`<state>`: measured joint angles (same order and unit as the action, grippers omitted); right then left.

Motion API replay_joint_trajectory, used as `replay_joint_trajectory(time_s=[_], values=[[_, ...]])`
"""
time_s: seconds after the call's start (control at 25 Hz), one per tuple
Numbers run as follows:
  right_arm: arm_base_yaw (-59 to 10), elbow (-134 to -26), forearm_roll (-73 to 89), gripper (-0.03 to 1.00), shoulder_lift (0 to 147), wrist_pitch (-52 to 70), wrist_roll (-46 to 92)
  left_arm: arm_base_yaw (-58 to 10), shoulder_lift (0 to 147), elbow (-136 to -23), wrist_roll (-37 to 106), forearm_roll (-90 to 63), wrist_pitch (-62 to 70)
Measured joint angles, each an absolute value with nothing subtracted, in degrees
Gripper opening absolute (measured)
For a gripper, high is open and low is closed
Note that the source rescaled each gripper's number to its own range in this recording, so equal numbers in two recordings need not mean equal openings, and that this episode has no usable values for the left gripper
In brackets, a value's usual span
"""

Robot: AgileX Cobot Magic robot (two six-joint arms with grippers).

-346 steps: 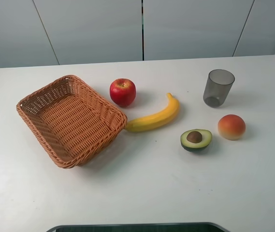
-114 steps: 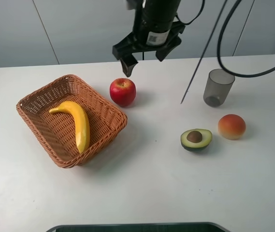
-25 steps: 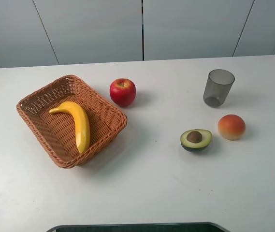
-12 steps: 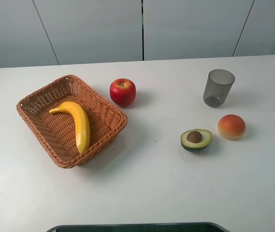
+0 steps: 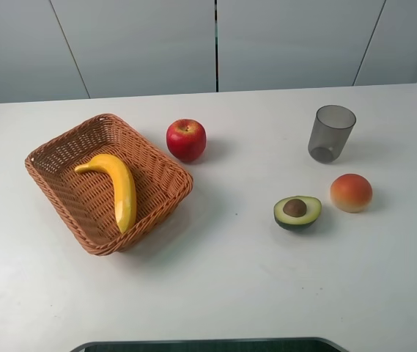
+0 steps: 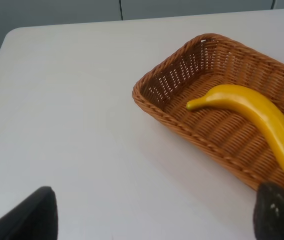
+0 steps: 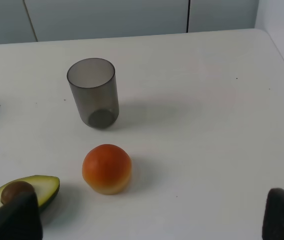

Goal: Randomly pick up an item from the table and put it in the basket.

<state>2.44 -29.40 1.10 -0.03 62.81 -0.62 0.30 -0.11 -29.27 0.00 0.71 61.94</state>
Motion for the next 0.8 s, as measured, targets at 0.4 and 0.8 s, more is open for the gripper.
replay_joint_trajectory(time_s=[0.4,0.8], values=[[2.4,-29.4,1.1,0.92,0.0,62.8,-0.6,0.3,-0.1,-29.3,0.0,0.7,61.9],[2.4,-29.4,1.1,0.92,0.0,62.8,-0.5,0.3,-0.1,-29.3,0.0,0.7,61.9]])
